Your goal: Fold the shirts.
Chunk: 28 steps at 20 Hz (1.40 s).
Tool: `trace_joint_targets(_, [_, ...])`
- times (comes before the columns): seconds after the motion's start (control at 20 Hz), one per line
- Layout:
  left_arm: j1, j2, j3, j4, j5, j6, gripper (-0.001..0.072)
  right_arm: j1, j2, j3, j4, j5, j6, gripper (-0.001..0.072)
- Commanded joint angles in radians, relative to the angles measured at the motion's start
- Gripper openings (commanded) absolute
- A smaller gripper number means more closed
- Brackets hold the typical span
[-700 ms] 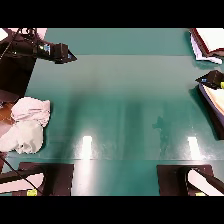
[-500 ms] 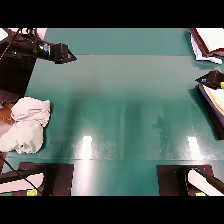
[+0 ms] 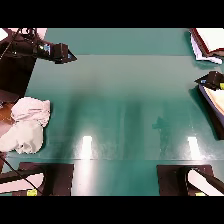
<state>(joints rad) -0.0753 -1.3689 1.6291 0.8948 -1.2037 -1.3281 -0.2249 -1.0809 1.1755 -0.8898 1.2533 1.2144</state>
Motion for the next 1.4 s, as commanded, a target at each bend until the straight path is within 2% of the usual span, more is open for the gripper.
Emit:
trace_joint_targets(0.0, [0.000, 0.001, 0.000, -0.026, 0.014, 0.001, 0.0025, 0.001, 0.001, 0.000, 0.000, 0.007, 0.000, 0.0016])
trace_joint_targets(0.05, [0.000, 0.001, 0.000, -0.026, 0.060, 0.000, 0.0025, 0.001, 0.001, 0.000, 0.000, 0.006, 0.000, 0.0016])
trace_joint_targets(0.1, [0.013, 0.001, 0.012, -0.024, 0.053, -0.014, 0.0025, 0.000, 0.001, 0.000, -0.001, 0.006, 0.000, 0.0016])
trace_joint_targets(0.2, [0.079, 0.024, 0.045, 0.018, -0.054, -0.023, 0.0025, 0.001, 0.001, 0.000, 0.000, 0.007, 0.000, 0.0016])
trace_joint_targets(0.35, [0.232, 0.135, 0.048, 0.320, -0.205, -0.035, 0.0025, 0.001, 0.001, 0.000, 0.000, 0.014, 0.000, 0.0016])
trace_joint_targets(0.45, [0.326, 0.215, 0.002, 0.485, -0.227, -0.112, 0.0029, 0.001, 0.001, 0.000, 0.000, 0.014, 0.000, 0.0017])
trace_joint_targets(0.5, [0.362, 0.246, -0.040, 0.504, -0.230, -0.113, 0.0267, 0.001, 0.001, 0.000, 0.000, 0.014, 0.000, 0.0016])
trace_joint_targets(0.55, [0.392, 0.266, -0.092, 0.505, -0.228, -0.119, 0.0648, 0.001, 0.001, 0.000, 0.000, 0.014, 0.000, 0.0016])
trace_joint_targets(0.6, [0.407, 0.272, -0.144, 0.505, -0.227, -0.140, 0.0720, 0.001, 0.001, 0.000, 0.000, 0.013, 0.000, 0.0016])
trace_joint_targets(0.75, [0.412, 0.272, -0.336, 0.539, -0.146, -0.144, 0.0720, 0.001, 0.001, 0.000, 0.000, 0.020, 0.000, 0.0016])
trace_joint_targets(0.9, [0.412, 0.271, -0.554, 0.631, 0.050, -0.230, 0.0720, 0.001, 0.001, 0.000, 0.000, 0.031, 0.000, 0.0016])
trace_joint_targets(1.0, [0.412, 0.259, -0.653, 0.639, 0.163, -0.258, 0.0720, 0.001, 0.001, 0.000, 0.000, 0.034, 0.000, 0.0016])
trace_joint_targets(1.25, [0.412, 0.174, -0.715, 0.645, 0.200, -0.270, 0.0718, 0.001, 0.001, 0.000, 0.000, 0.033, 0.000, 0.0016])
trace_joint_targets(1.3, [0.412, 0.165, -0.714, 0.644, 0.203, -0.275, 0.0703, 0.001, 0.001, 0.000, 0.000, 0.033, 0.000, 0.0016])
trace_joint_targets(1.35, [0.412, 0.162, -0.713, 0.644, 0.209, -0.281, 0.0497, 0.001, 0.001, 0.000, 0.000, 0.033, 0.000, 0.0016])
